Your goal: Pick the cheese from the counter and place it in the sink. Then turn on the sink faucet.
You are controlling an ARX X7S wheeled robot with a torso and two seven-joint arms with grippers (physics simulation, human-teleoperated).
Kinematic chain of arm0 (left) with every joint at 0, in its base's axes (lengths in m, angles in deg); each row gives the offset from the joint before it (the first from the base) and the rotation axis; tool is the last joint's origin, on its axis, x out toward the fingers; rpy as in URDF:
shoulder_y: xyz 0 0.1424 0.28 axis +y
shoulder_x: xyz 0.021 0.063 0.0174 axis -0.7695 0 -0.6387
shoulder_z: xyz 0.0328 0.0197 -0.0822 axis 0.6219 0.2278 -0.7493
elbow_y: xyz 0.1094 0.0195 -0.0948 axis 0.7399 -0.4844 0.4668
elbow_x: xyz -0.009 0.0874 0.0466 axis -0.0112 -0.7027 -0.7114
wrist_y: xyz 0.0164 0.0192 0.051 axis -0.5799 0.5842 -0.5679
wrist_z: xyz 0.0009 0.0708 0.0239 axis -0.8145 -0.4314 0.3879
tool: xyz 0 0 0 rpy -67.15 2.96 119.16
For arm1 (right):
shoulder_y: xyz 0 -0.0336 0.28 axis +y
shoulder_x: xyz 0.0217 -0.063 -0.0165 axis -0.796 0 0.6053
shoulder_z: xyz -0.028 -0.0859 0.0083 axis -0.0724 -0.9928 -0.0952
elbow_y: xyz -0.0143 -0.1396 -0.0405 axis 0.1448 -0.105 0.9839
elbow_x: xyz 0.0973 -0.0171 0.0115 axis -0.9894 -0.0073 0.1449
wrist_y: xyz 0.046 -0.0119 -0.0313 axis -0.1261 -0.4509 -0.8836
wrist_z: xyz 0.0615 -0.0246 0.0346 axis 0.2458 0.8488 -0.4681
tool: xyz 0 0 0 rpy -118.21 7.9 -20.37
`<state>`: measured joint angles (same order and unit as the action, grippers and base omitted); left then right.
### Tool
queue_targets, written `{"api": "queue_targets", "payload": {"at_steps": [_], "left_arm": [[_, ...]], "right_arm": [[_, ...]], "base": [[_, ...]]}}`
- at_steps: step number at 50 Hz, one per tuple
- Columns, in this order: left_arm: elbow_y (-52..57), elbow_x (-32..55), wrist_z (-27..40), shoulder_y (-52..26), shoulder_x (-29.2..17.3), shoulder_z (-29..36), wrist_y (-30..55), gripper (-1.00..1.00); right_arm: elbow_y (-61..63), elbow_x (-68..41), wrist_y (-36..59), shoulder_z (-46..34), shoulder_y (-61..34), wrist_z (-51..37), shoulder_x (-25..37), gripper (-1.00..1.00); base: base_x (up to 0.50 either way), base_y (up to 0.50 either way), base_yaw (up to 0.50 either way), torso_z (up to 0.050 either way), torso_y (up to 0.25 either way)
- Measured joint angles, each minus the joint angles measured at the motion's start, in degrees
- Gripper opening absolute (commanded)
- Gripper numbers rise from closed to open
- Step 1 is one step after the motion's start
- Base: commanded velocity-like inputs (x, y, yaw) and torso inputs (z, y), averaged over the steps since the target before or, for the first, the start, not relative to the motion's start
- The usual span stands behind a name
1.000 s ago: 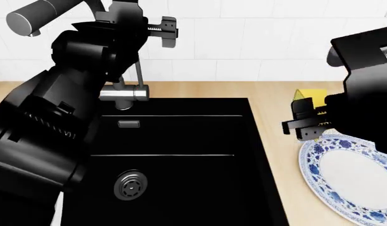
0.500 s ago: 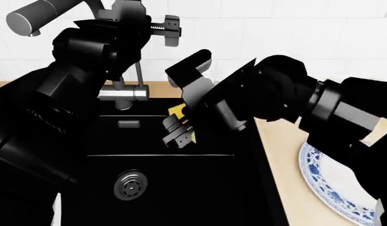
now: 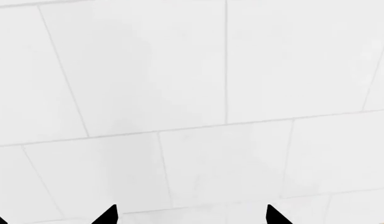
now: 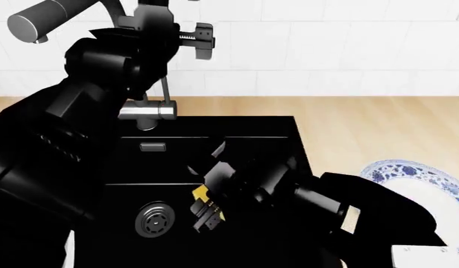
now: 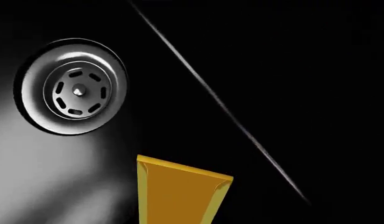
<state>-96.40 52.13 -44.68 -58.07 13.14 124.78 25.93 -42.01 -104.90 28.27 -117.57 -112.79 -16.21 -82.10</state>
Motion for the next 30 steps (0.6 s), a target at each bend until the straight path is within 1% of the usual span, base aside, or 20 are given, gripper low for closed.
{"api": "queue_targets", "payload": {"at_steps": [12, 27, 28, 30], "left_arm": [[0.07, 2.10, -0.01, 0.53, 0.00, 1.97, -0.61, 1.00], [0.10, 5.70, 0.26, 0.71, 0.00, 5.51, -1.49, 1.00], [0.10, 5.89, 0.27, 0.72, 0.00, 5.71, -1.53, 1.00], [0.08, 6.19, 0.30, 0.70, 0.00, 6.00, -1.58, 1.00]], "right_arm": [[-1.49, 11.51, 0.46, 0.62, 8.02, 4.52, -0.73, -1.00], [-1.35, 15.62, 0.70, 1.91, 8.73, 7.08, -0.78, -1.00], [-1.31, 15.80, 0.72, 1.94, 8.74, 7.18, -0.78, 1.00], [-1.43, 16.80, 0.80, 1.78, 9.45, 7.61, -0.84, 1.00]], "base": [[0.00, 0.00, 0.00, 0.000, 0.000], [0.00, 0.00, 0.00, 0.000, 0.000], [0.00, 0.00, 0.01, 0.000, 0.000], [0.00, 0.00, 0.00, 0.000, 0.000]]}}
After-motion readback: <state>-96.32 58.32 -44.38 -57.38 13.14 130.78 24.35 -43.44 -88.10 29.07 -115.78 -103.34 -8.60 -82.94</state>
